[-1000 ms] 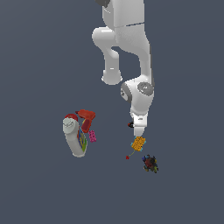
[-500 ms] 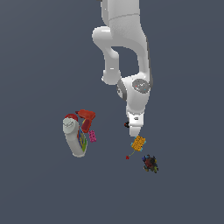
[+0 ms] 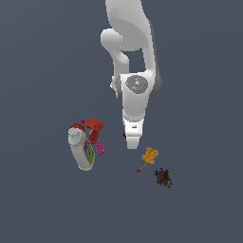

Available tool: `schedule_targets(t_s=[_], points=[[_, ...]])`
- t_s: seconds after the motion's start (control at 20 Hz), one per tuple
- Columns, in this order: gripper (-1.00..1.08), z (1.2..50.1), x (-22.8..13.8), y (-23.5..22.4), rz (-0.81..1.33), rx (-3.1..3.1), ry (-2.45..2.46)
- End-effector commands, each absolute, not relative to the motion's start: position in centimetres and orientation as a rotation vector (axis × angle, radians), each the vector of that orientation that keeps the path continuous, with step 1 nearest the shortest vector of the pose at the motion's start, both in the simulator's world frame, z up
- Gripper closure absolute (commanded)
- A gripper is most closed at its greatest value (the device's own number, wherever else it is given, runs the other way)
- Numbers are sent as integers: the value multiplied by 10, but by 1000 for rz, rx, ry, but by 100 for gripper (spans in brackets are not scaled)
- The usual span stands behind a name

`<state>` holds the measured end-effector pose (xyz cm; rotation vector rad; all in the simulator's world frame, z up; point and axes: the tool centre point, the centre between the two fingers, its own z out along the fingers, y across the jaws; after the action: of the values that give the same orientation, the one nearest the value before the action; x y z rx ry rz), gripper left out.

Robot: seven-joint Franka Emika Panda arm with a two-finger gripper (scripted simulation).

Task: Pick up a designated object from a clutter of objects.

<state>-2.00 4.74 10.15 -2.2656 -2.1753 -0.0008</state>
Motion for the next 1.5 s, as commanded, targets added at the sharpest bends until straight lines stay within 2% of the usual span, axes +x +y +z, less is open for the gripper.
schedule_targets(t_s=[0.0,0.75,1.45], points=[[108,121,-10,27,-3,-2264,-2175],[108,238,56,-97,-5,-2263,-2175],[108,310,100,-175,-2,-2265,-2175]])
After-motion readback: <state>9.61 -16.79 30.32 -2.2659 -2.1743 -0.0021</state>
